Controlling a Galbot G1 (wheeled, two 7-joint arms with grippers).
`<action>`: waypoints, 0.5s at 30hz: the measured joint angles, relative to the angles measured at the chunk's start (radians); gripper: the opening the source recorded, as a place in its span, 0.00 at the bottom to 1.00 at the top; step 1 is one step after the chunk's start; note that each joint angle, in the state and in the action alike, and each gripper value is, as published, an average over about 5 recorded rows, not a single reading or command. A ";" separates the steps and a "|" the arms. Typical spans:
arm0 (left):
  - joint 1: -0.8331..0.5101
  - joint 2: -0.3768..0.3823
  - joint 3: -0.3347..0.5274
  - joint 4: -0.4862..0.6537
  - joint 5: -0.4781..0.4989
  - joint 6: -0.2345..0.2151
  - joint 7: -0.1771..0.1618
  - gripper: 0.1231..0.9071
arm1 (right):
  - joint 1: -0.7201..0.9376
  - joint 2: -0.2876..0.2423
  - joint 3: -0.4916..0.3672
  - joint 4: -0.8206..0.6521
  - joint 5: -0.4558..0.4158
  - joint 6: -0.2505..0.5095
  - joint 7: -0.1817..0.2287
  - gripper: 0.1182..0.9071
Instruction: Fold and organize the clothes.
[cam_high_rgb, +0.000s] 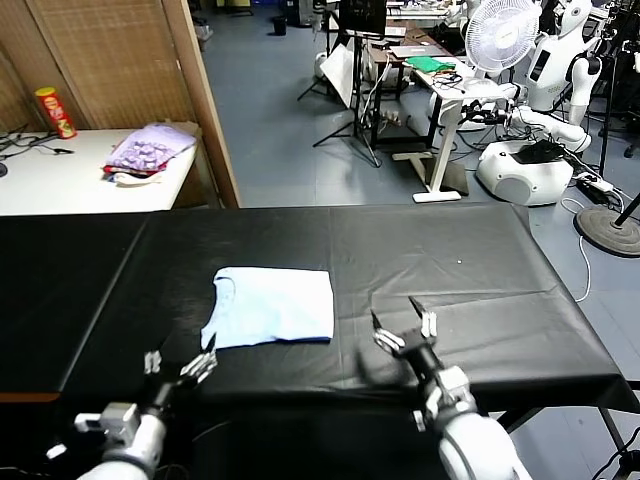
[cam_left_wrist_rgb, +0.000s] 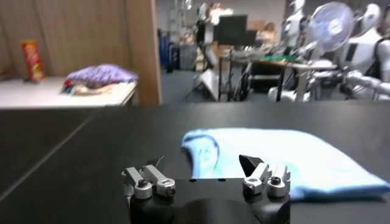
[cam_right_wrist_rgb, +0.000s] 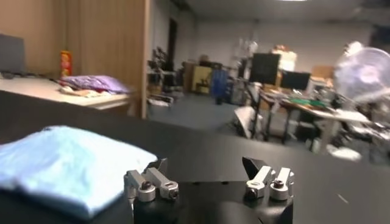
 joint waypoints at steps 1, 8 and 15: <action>0.024 0.001 -0.009 -0.011 -0.006 0.001 -0.003 0.86 | -0.039 0.000 0.013 0.024 -0.001 -0.002 0.009 0.86; 0.193 -0.003 -0.059 -0.079 -0.014 -0.009 -0.015 0.86 | -0.259 0.002 0.069 0.177 -0.010 -0.061 0.086 0.86; 0.298 -0.019 -0.078 -0.129 -0.042 0.032 -0.044 0.86 | -0.422 0.017 0.066 0.294 -0.007 -0.138 0.166 0.86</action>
